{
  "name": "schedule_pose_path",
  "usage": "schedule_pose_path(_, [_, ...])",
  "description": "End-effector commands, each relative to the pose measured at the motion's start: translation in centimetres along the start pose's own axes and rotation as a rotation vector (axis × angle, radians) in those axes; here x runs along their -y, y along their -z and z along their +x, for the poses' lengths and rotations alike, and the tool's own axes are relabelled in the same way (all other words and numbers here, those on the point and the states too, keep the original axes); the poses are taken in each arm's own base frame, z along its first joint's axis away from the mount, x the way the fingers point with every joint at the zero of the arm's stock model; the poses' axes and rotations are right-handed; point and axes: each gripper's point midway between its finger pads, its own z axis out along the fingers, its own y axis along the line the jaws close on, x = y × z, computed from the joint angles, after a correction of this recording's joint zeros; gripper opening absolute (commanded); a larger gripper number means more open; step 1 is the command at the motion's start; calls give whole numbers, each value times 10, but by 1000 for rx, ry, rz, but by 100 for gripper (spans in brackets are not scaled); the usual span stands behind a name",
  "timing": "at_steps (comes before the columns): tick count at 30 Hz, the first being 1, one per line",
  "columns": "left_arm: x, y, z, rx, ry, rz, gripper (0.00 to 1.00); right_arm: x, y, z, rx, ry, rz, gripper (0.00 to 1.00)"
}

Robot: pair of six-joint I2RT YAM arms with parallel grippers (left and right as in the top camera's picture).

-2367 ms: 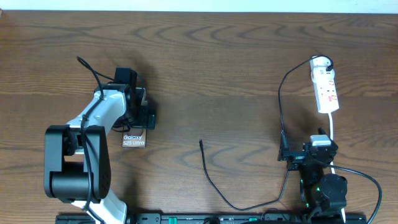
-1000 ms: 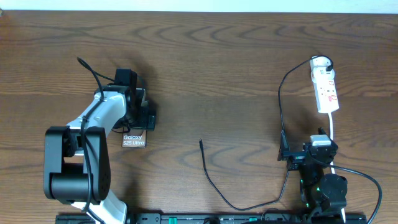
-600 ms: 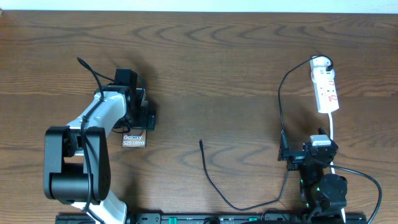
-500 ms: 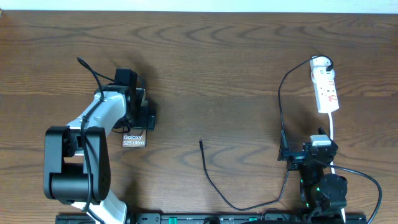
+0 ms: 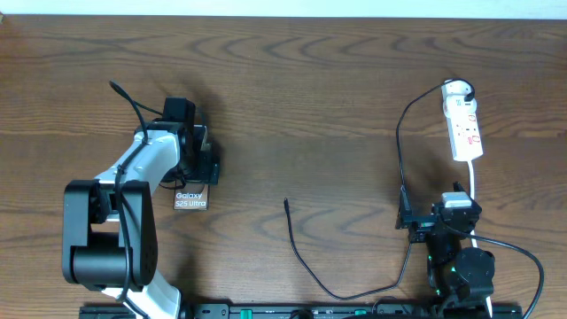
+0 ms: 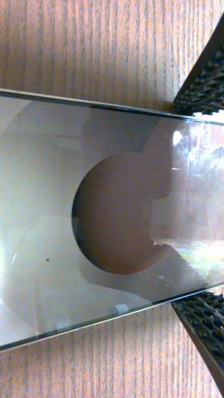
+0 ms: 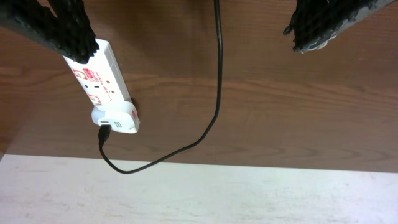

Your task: Plug charger to phone and switch on socket

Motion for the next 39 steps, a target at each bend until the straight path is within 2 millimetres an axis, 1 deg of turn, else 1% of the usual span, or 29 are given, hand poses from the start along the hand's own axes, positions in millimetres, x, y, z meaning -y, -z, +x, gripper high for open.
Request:
schedule_pose_path(1, [0, -11, 15, -50, -9, -1, 85, 0, 0, 1, -3, 12, 1, 99])
schedule_pose_path(10, [0, -11, 16, -51, -9, -1, 85, 0, 0, 2, -4, 12, 1, 99])
schedule_pose_path(30, [0, -10, 25, -88, -9, 0, 84, 0, 0, 1, -3, 12, 1, 99])
schedule_pose_path(39, [0, -10, 25, -87, -9, 0, 84, 0, 0, 2, -4, 12, 1, 99])
